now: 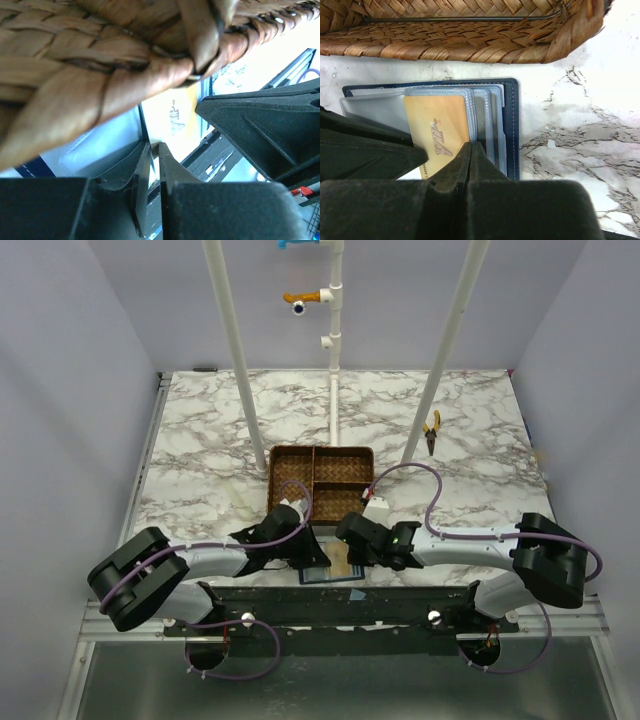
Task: Take the credit cards out of the card holder
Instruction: Remove the credit card from the card holder.
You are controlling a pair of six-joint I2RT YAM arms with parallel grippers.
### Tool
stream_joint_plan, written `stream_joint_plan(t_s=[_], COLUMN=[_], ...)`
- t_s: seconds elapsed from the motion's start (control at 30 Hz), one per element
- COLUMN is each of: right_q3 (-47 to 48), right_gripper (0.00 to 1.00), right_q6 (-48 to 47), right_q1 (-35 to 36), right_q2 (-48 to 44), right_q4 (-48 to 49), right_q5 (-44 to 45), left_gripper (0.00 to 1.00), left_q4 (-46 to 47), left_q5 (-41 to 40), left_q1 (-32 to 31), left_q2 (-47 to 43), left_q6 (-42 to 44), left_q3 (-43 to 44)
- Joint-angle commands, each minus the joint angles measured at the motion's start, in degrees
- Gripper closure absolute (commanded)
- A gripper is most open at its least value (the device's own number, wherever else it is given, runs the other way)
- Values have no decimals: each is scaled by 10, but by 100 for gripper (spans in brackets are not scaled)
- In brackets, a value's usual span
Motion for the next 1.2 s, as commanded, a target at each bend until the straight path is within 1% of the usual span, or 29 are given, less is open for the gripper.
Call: stream_joint_plan(t_s=[0.0, 0.07, 0.1, 0.27, 0.73, 1.17], right_q3=[-20, -20, -19, -19, -21, -25], right_gripper=[100, 99, 99, 99, 99, 99], right_q6=[12, 16, 18, 33, 56, 61], right_q1=[11, 12, 11, 11, 11, 11], right_q2=[39, 45, 47, 46, 34, 37], right_q4=[-56, -62, -65, -92, -131, -135], right_q5=[-18, -15, -11, 13, 45, 53], left_gripper=[92, 99, 100, 100, 100, 100], left_q4=[32, 31, 29, 11, -23, -50], left_q5=[17, 17, 14, 7, 6, 11], left_q1=[2, 3, 3, 8, 20, 28], left_q2=[-24, -27, -29, -39, -45, -46], left_q6=[-7, -9, -9, -5, 11, 31], left_q3=[-14, -17, -19, -23, -22, -15])
